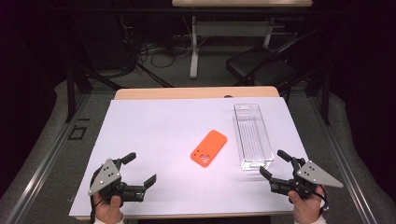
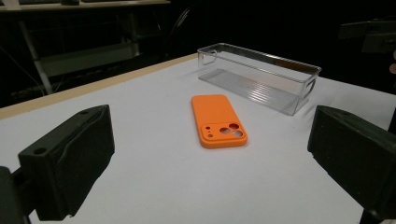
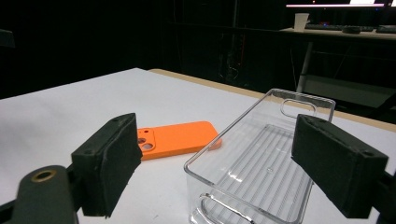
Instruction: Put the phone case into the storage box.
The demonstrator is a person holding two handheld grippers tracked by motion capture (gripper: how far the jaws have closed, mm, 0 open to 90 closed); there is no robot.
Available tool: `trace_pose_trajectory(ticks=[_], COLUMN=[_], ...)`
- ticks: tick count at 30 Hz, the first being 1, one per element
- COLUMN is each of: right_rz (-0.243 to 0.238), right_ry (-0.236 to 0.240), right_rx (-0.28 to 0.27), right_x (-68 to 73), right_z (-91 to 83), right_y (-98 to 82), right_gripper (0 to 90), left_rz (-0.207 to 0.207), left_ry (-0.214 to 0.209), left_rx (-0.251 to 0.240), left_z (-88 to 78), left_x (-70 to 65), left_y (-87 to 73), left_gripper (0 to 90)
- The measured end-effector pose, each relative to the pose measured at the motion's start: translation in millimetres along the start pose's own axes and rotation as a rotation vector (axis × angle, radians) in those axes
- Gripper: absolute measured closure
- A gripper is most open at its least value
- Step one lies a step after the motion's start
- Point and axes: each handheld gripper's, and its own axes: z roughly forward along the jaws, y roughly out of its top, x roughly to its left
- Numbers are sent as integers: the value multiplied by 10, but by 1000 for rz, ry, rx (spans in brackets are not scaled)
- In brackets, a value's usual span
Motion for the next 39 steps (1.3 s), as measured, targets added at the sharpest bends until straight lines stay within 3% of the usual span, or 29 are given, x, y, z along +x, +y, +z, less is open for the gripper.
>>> trace_pose_trajectory(ticks=[9, 10, 12, 14, 22, 33, 39], right_rz=[9, 8, 2, 13, 2, 6, 5], right_ry=[-6, -8, -12, -15, -15, -11, -12], right_rx=[0, 7, 8, 6, 19, 17, 23], right_x=[-24, -22, -23, -7, 28, 26, 22], right_z=[-12, -14, -15, -13, -4, 7, 6], right_y=[-9, -11, -11, -3, -6, -17, -19], right_gripper=[144, 144, 144, 144, 144, 144, 144], left_rz=[-25, -46, -51, -78, -122, -112, -97], left_ry=[-5, -2, -2, 9, 13, -1, -2], left_rx=[15, 20, 22, 39, 145, 245, 247], left_z=[29, 48, 60, 101, 353, 749, 976], left_x=[-8, -7, -3, -6, -50, -64, -75], left_y=[5, 7, 13, 26, 119, 288, 375], left_gripper=[7, 7, 6, 6, 5, 7, 7])
